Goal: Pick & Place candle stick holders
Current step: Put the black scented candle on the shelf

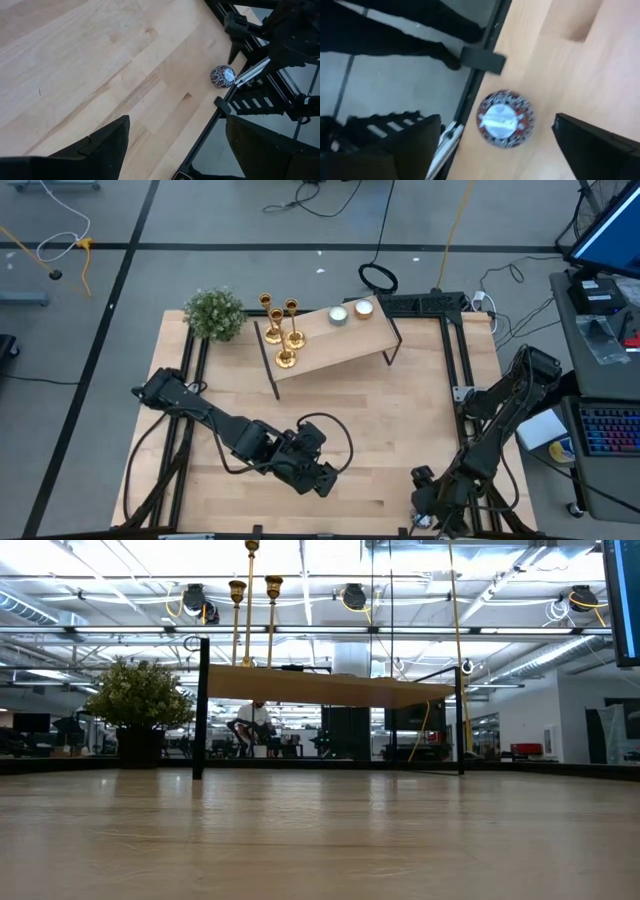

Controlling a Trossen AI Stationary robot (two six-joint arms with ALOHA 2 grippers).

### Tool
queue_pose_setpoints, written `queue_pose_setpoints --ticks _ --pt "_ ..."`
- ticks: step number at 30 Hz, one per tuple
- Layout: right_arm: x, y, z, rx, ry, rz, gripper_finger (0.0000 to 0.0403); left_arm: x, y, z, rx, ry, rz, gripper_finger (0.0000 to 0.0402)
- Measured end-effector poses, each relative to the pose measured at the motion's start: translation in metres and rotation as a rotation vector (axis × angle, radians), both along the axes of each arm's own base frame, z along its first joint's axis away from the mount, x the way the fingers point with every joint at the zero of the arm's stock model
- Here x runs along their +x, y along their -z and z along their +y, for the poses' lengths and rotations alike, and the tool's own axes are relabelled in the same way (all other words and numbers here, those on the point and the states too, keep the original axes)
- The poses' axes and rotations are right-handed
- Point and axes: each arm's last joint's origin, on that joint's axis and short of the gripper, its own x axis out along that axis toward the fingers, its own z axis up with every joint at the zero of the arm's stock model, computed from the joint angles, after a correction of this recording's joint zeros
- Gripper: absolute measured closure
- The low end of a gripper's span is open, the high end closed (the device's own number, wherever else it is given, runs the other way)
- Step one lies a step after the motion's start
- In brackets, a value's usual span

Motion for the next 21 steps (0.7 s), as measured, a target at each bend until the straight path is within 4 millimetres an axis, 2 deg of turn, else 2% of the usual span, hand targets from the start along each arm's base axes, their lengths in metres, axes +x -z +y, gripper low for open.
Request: queue_pose_setpoints --ticks 5,11,21 --pt "0.001 -0.001 0.001 0.026 0.068 0.02 0.0006 0.0 0.0 0.0 0.0 0.001 0.0 0.0076" --pt "-0.004 0.0 0.004 0.012 0.097 0.004 0.0008 0.0 0.0 0.0 0.01 0.012 0.0 0.0076" --pt "-0.012 0.03 -0.007 -0.013 0.133 0.046 0.0009 0.0 0.0 0.0 0.012 0.014 0.0 0.0076"
